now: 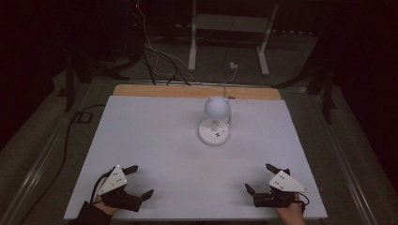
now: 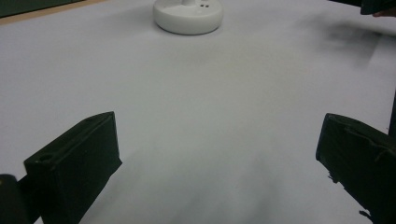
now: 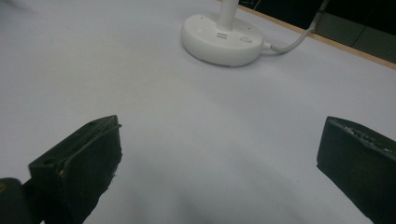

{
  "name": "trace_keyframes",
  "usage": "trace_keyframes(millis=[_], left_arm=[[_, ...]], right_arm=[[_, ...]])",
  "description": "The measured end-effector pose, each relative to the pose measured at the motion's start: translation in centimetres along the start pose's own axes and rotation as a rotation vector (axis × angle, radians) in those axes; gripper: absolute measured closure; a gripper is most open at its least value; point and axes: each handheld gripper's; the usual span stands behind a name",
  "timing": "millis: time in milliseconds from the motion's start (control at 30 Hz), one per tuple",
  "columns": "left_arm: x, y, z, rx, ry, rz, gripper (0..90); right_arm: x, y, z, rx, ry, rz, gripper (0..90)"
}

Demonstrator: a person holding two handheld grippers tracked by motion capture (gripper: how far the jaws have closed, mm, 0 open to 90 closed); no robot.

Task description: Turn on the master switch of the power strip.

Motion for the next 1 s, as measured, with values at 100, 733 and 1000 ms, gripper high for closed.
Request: trace_keyframes(millis=[100, 733, 1000], left_arm=[[0.1, 0.0, 0.0, 0.000, 0.002, 0.012, 0.1], [0.0, -0.1, 0.0, -0.011, 0.011, 0.000, 0.1], [-0.1, -0.2, -0.1, -0.009, 0.014, -0.003, 0.1]], right_arm=[[0.1, 0.0, 0.1, -0.005, -0.002, 0.014, 0.0], [0.2, -0.8, 0.9, 0.028, -0.059, 0.070, 0.0], [0.3, -2.0, 0.8, 0.054, -0.076, 0.078, 0.0]])
Point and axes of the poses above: each handheld gripper's, and its own axes: x roughly forward along the jaws, y roughly out of its underside, z roughly to its left, and after that the axes turned 6 degrees about -y, right-handed
